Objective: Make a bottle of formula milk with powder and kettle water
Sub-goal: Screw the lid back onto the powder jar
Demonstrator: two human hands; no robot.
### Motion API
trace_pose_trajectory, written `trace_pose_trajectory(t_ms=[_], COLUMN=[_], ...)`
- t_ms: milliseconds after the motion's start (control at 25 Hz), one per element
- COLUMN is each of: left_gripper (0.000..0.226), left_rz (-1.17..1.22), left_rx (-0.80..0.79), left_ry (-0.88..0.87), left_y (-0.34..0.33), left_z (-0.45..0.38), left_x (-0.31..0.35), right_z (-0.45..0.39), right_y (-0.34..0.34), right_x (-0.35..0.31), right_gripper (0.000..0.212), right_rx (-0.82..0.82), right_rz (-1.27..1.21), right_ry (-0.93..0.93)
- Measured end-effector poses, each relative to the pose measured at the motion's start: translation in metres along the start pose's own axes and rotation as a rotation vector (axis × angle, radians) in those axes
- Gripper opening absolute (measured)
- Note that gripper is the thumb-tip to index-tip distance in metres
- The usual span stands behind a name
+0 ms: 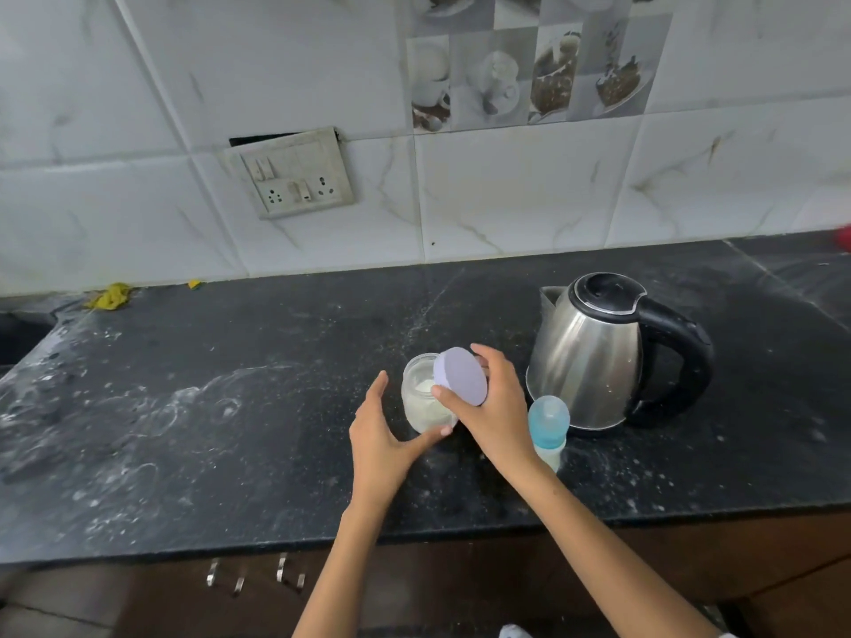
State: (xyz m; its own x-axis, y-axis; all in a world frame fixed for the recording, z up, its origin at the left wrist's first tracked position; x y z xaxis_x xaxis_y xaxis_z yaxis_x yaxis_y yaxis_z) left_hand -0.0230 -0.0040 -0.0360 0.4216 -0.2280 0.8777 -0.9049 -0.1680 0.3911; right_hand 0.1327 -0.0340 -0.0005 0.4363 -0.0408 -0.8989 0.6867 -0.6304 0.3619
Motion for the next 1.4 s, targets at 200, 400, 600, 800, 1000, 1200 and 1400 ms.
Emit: trace_pose_trajectory(t_ms=[200, 400, 600, 800, 1000, 1200, 1400], left_gripper=[0.078, 0.068, 0.075, 0.072, 0.069, 0.062, 0.064], left_rz=[0.063, 0.119, 0.115, 0.121, 0.116, 0.111, 0.097], left_rx=[0.002, 0.087, 0.074, 0.08, 0.102, 0.116, 0.11], left_ry=[0.105, 0.106, 0.114, 0.138, 0.098, 0.068, 0.095], left_y=[-0.03, -0.033, -0.026, -0.028, -0.027, -0.027, -0.028], left_z=[-0.021, -0.024, -0.025, -0.022, -0.02, -0.019, -0.02], left_x=[-0.001, -0.012, -0.021, -0.017, -0.016, -0.014, -0.018], right_z=[-0.034, -0.046, -0.051, -0.048, -0.042, -0.02, -0.022], right_y=[-0.028, -0.036, -0.037, -0.044, -0.032, -0.029, -0.025], right_x=[-0.011, -0.016, -0.025, -0.036, -0.025, -0.009, -0.008], right_gripper=[0.07, 0.073, 0.072, 0.073, 0.066, 0.051, 0.049], right_rx=[-0.198, -0.365, -0.573, -0.491, -0.176, -0.317, -0.316], right_rz=[0.3, 0.39, 0.428, 0.752, 0.676, 0.488, 0.375], right_ry=[0.027, 0.119, 0.208, 0.322, 0.223, 0.209, 0.19])
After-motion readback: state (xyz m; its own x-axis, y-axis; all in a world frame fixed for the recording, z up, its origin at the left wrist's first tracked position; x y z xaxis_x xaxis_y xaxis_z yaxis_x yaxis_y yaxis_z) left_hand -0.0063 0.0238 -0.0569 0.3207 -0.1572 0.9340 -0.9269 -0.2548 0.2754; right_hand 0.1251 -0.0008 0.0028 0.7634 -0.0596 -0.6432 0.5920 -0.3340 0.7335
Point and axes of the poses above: each hand's wrist, its own z-axis away from the middle knuckle, its own y-axis out of the back of the hand, x = y × z, the point moved 1 cm from there along -z, towards the middle knuckle, and after that the axes turned 13 degrees about x, right-handed, at the moved point
